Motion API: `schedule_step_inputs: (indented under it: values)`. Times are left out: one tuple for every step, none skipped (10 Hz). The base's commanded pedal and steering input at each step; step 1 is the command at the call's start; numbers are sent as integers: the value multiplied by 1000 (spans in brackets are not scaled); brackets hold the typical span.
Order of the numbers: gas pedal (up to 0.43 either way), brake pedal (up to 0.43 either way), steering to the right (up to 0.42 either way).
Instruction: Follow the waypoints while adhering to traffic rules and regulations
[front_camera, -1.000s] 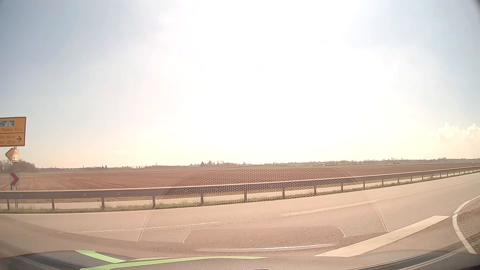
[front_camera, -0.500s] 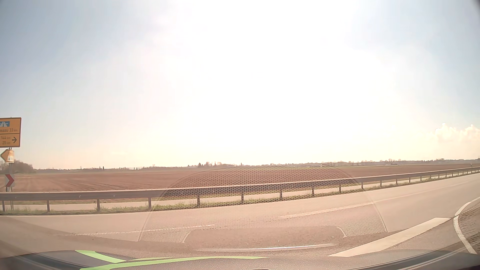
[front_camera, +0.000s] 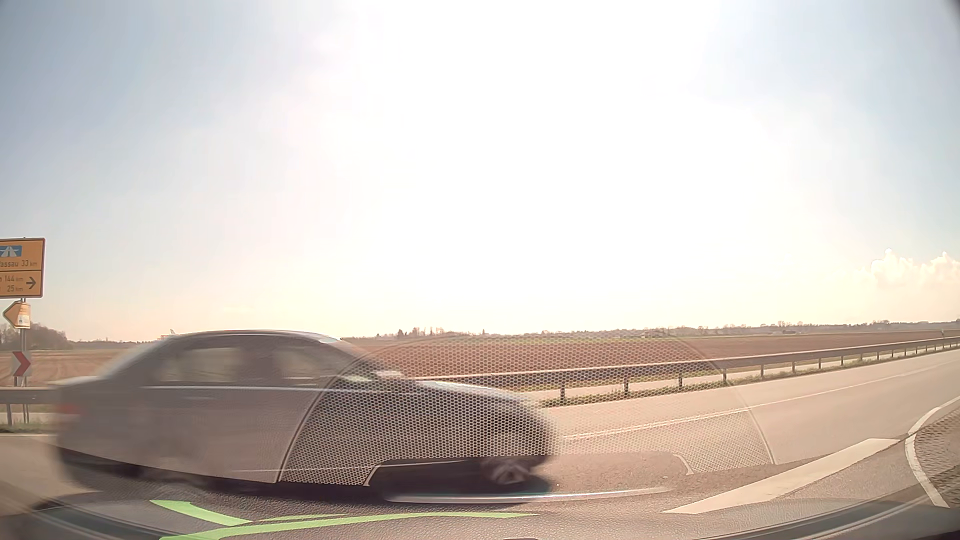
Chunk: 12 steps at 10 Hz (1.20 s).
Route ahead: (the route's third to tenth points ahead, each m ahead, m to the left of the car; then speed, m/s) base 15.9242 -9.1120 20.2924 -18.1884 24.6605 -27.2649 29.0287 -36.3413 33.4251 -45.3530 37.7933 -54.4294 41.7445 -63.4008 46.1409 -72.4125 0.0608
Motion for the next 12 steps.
schedule_step_inputs:
  values:
    - [331, 0, 226]
    - [358, 0, 226]
    - [390, 0, 226]
    - [429, 0, 226]
    - [461, 0, 227]
    - [469, 0, 230]
    - [488, 0, 236]
    - [488, 0, 245]
    - [500, 0, 258]
    - [512, 0, 271]
    - [520, 0, 278]
    - [531, 0, 283]
